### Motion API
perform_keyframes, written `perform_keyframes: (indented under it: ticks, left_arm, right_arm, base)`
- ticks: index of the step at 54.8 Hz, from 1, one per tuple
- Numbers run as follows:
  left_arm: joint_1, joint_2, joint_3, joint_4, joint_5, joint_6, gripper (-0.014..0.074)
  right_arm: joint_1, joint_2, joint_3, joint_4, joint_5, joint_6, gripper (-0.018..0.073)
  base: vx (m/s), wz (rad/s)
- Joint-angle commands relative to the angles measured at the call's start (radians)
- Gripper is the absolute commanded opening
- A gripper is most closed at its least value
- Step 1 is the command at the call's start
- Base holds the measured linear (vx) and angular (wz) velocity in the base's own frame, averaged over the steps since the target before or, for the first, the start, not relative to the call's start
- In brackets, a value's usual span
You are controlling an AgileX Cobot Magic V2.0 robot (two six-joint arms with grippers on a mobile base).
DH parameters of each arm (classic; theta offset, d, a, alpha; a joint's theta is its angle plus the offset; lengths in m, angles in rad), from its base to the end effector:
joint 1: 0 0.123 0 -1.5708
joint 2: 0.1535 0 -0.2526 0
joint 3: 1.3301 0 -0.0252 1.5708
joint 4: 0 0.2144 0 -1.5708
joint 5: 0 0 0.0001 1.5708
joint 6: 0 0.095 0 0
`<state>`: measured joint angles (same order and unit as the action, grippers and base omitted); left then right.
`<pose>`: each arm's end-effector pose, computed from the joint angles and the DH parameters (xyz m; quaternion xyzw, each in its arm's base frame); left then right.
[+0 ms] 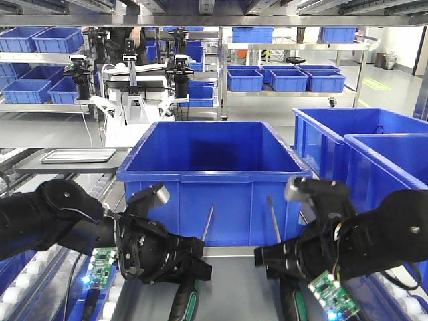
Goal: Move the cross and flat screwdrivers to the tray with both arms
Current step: 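Lower both held screwdrivers down onto the grey metal tray, then open both grippers to release the screwdrivers onto the tray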
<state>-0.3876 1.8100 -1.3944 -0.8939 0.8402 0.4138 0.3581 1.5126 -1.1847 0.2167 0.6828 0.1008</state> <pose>0.3063 -0.1847 0.2487 0.1436 0.8988 -0.3706 0.1850 0.2725 0.1158 0.2733 -0.0636 0.9422 0.1609 0.2871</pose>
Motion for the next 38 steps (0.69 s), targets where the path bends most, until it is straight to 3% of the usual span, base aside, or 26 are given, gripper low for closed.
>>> perform_keyframes:
  ticks: [1,15,21,28,38]
  left_arm:
    - [-0.005,-0.052,-0.034,-0.054,-0.016,-0.011,0.015]
    - [-0.005,-0.052,-0.034,-0.008,-0.01,-0.01,0.0514]
    - [0.0,-0.057,-0.034,-0.002,0.01,-0.01,0.0624]
    - [0.014,-0.089,-0.036,-0.002,-0.005,-0.008,0.0653]
    - [0.042,-0.23,-0.036,0.002,-0.081,0.058,0.0611]
  right_arm:
    - [-0.001,-0.024,-0.03,0.01,-0.043,-0.003,0.0141]
    - [-0.002,-0.013,-0.03,0.015,-0.04,0.001,0.0454]
    - [-0.002,-0.017,-0.03,0.015,-0.046,0.001,0.0548]
    - [-0.002,-0.043,-0.039,0.015,-0.055,-0.003,0.0566]
    - [-0.002,-0.15,-0.042,0.015,-0.146,-0.003,0.0565]
  base:
    - [0.0,0.0]
    - [0.0,0.0]
    - [0.0,0.0]
    - [0.0,0.0]
    - [0.0,0.0]
